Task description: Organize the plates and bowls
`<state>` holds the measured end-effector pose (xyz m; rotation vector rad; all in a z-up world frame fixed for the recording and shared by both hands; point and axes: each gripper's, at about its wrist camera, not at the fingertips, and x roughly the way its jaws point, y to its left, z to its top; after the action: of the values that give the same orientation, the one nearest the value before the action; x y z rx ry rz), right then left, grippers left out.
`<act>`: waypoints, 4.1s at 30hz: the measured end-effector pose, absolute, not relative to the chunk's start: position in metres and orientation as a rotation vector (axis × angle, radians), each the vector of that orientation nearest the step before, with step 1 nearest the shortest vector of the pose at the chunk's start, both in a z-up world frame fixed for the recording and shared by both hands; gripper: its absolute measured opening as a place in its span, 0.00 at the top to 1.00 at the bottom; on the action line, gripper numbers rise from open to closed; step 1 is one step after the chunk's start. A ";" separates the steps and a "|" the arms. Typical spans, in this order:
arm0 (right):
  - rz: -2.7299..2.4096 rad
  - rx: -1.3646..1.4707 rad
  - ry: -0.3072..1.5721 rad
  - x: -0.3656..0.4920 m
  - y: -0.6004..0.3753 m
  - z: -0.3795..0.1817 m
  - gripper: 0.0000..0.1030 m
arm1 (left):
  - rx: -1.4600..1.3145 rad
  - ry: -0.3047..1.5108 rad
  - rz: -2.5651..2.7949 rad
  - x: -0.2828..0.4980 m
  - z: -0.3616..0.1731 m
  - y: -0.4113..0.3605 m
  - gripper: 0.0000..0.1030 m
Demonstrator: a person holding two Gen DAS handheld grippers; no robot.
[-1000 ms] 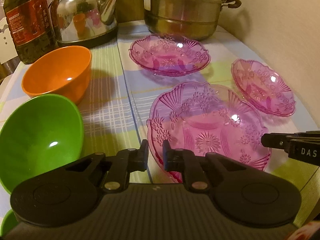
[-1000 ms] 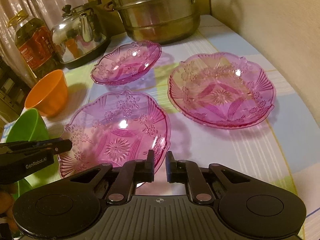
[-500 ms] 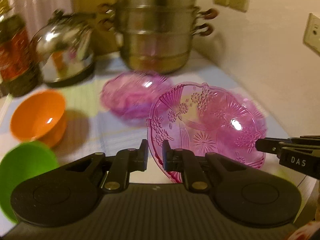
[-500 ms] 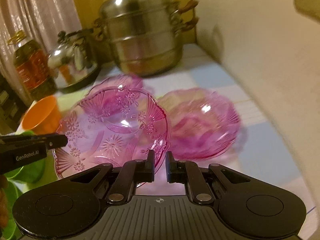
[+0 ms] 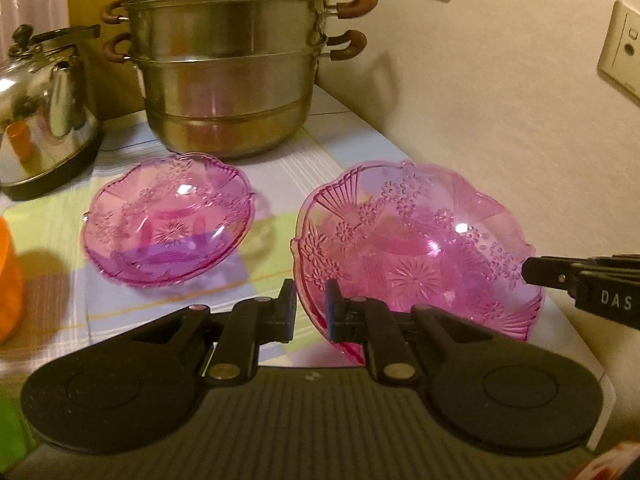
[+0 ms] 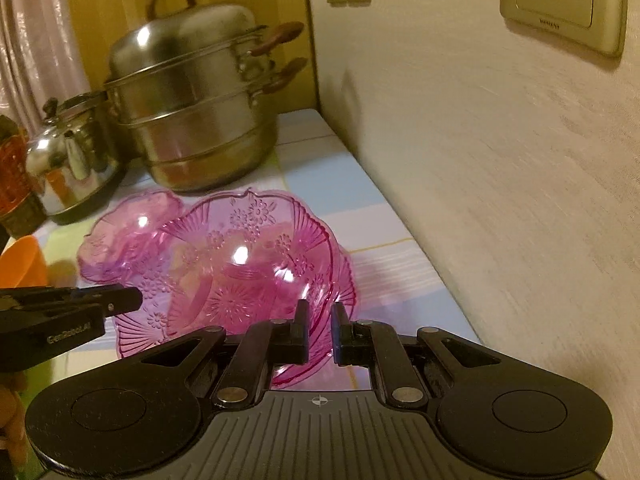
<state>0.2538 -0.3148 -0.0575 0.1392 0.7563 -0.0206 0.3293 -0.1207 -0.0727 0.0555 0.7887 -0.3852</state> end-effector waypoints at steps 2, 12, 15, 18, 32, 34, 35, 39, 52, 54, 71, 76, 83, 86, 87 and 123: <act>-0.029 0.133 0.770 0.258 -0.317 -0.063 0.90 | 0.067 0.786 -0.391 0.333 -0.075 -0.125 0.88; -0.034 0.123 0.825 0.280 -0.322 -0.081 0.90 | 0.096 0.808 -0.386 0.344 -0.092 -0.132 0.87; -0.032 0.106 0.839 0.283 -0.319 -0.084 0.90 | 0.102 0.810 -0.389 0.345 -0.094 -0.134 0.87; -0.040 0.102 0.843 0.286 -0.319 -0.085 0.90 | 0.107 0.807 -0.389 0.345 -0.094 -0.135 0.87; -0.068 0.101 0.793 0.294 -0.322 -0.084 0.71 | 0.125 0.783 -0.381 0.346 -0.094 -0.134 0.78; -0.080 0.116 0.793 0.294 -0.325 -0.083 0.70 | 0.114 0.778 -0.378 0.347 -0.091 -0.131 0.78; -0.083 0.115 0.786 0.293 -0.325 -0.081 0.70 | 0.106 0.778 -0.378 0.347 -0.090 -0.130 0.78; -0.089 0.111 0.762 0.290 -0.325 -0.076 0.70 | 0.096 0.776 -0.376 0.346 -0.089 -0.128 0.78; -0.065 0.114 0.742 0.285 -0.316 -0.066 0.70 | 0.036 0.785 -0.358 0.350 -0.080 -0.112 0.78; -0.059 0.125 0.740 0.285 -0.314 -0.063 0.70 | 0.022 0.788 -0.348 0.352 -0.077 -0.105 0.78; 0.045 0.181 0.715 0.319 -0.261 -0.048 0.70 | -0.064 0.796 -0.162 0.390 -0.061 -0.011 0.72; 0.097 0.188 0.719 0.341 -0.232 -0.049 0.70 | -0.063 0.829 -0.153 0.407 -0.066 0.007 0.69; 0.151 0.230 0.784 0.383 -0.202 -0.063 0.70 | -0.109 0.861 -0.139 0.422 -0.077 0.026 0.68; 0.162 0.224 0.805 0.396 -0.193 -0.071 0.70 | -0.129 0.872 -0.137 0.428 -0.082 0.029 0.68; 0.168 0.215 0.809 0.400 -0.190 -0.073 0.70 | -0.135 0.873 -0.141 0.430 -0.084 0.030 0.68; 0.190 0.112 0.913 0.443 -0.168 -0.123 0.85 | -0.165 0.899 -0.151 0.444 -0.110 0.034 0.86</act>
<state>0.4430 -0.1683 -0.1230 0.1116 0.9131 0.1899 0.4438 0.0343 -0.1104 -0.1654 0.8990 -0.1513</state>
